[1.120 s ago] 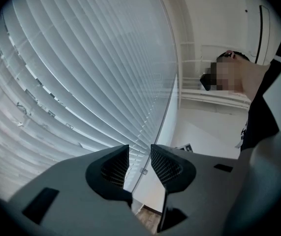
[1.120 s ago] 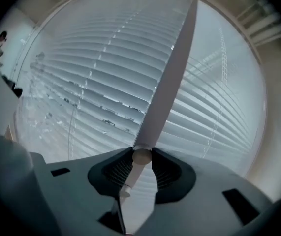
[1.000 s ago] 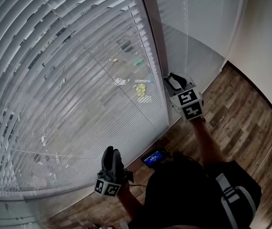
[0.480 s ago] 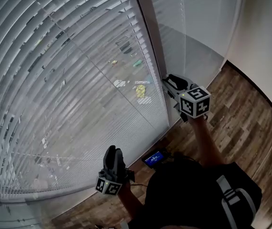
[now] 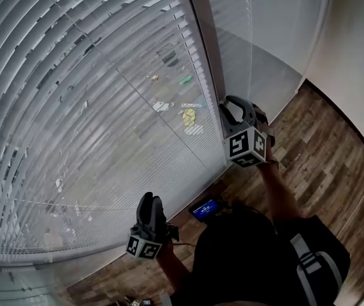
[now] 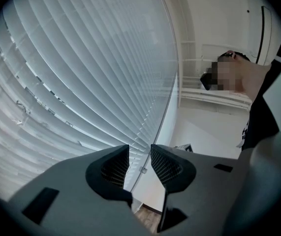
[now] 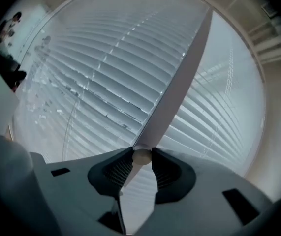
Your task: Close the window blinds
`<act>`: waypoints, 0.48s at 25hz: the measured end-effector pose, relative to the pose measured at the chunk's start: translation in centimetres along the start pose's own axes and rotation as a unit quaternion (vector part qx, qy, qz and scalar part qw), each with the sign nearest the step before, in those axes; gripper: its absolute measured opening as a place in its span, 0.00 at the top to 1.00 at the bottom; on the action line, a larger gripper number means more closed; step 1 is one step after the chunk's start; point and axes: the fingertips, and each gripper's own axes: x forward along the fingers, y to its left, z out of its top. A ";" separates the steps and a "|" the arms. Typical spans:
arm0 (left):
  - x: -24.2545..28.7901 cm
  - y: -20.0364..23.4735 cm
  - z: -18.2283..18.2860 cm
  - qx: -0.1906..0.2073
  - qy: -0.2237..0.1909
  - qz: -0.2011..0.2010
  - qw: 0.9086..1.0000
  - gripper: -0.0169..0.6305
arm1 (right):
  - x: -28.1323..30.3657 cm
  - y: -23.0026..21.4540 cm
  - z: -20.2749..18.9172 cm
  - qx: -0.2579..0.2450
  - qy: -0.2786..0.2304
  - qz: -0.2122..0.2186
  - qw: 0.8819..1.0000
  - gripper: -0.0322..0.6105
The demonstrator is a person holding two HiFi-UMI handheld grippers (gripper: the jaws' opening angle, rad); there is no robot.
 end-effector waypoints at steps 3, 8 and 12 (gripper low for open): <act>-0.4 0.3 0.2 -0.002 -0.001 0.003 1.000 0.76 | 0.1 0.0 0.0 0.155 -0.001 0.047 0.987 0.75; -0.4 0.6 -0.4 -0.006 0.000 0.002 1.000 0.76 | 0.3 -0.2 -0.8 0.378 -0.031 0.106 0.919 0.75; 0.2 0.7 0.7 -0.008 0.002 -0.002 1.000 0.76 | 0.7 -0.5 -0.3 0.516 -0.047 0.141 0.843 0.75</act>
